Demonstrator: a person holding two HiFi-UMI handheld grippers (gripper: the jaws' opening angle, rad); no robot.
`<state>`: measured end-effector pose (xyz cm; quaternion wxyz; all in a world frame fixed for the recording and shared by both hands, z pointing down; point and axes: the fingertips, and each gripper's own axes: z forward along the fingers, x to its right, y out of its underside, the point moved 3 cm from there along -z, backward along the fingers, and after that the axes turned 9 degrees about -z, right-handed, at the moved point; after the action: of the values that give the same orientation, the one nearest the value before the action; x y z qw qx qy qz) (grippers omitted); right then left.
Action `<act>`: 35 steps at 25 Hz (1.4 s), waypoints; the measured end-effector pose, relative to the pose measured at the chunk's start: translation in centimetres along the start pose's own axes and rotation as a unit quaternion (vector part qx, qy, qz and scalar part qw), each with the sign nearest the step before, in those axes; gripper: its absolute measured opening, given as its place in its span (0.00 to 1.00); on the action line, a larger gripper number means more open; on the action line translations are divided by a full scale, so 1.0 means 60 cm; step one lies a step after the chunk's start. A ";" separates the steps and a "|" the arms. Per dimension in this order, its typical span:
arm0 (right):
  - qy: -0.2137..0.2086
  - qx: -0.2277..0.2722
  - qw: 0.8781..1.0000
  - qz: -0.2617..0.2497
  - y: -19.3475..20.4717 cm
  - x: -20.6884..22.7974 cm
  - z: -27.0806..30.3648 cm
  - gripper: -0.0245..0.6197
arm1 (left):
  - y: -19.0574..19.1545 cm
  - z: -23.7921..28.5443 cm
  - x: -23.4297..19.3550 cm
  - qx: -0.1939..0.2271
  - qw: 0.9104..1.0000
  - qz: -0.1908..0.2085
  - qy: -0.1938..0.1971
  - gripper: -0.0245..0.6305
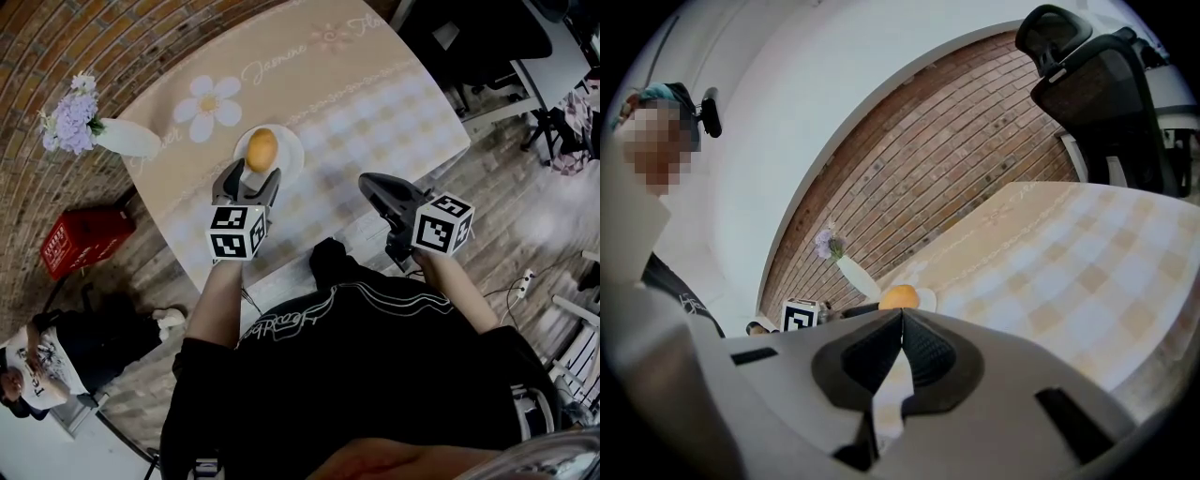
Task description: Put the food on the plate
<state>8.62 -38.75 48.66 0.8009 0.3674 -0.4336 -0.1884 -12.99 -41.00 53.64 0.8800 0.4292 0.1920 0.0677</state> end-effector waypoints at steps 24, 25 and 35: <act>-0.062 0.049 0.987 -0.140 -0.038 -0.203 -0.081 0.03 | -0.065 -0.298 0.182 0.086 0.987 -0.076 0.115 0.33; -0.067 0.053 0.986 -0.146 -0.039 -0.216 -0.087 0.03 | -0.064 -0.312 0.193 0.088 0.985 -0.080 0.124 0.30; -0.109 0.071 0.976 -0.174 -0.023 -0.304 -0.120 0.03 | -0.059 -0.395 0.265 0.105 0.978 -0.061 0.167 0.19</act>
<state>4.55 -25.29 34.96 0.6755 0.4705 -0.4603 -0.3322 -7.96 -21.41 33.24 0.7880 0.4891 0.3684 0.0638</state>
